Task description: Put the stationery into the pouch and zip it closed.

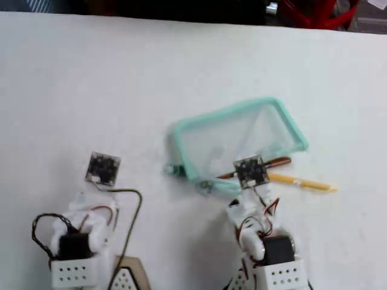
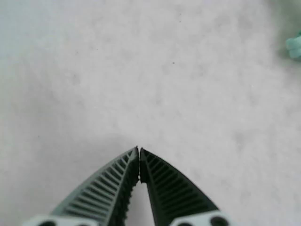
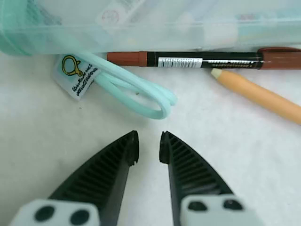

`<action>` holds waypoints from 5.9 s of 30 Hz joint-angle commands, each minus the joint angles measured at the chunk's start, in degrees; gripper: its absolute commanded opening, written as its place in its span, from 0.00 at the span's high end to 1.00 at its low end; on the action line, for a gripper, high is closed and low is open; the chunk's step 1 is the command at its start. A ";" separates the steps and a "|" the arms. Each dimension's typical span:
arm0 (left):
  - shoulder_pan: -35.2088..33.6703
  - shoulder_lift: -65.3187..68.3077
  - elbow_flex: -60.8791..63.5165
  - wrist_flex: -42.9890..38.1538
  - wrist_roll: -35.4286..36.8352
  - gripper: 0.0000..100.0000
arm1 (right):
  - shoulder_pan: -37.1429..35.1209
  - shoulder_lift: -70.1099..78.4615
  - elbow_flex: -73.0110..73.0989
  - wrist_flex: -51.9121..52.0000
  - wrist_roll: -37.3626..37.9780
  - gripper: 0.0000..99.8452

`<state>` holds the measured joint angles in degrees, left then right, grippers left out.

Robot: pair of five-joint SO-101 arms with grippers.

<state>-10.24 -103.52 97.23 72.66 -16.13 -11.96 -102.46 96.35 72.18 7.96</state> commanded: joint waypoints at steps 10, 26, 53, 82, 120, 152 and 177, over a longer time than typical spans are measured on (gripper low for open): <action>-0.40 0.13 -0.26 0.35 0.53 0.98 | -0.22 -0.31 0.53 0.40 -0.18 0.92; -0.31 0.13 -0.26 0.35 0.44 0.98 | -0.31 -0.31 0.53 0.40 -0.18 0.91; -1.36 0.13 -0.26 -5.98 0.62 0.98 | -0.31 -0.40 0.53 -0.13 0.09 0.91; -19.03 0.13 -3.96 -5.98 0.26 0.98 | -12.18 9.36 -33.23 0.40 33.05 0.87; -29.41 0.13 -1.93 -7.30 -5.27 0.80 | -30.20 129.54 -107.08 7.34 38.33 0.73; -29.32 0.13 -1.93 -7.38 -5.10 0.80 | -26.07 136.31 -107.60 4.97 43.69 0.98; -9.45 0.13 -12.66 -8.09 8.88 0.65 | -17.27 119.87 -158.24 17.89 26.73 0.98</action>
<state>-24.75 -102.90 91.08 65.54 -10.77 -29.80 21.58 -54.07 88.97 37.49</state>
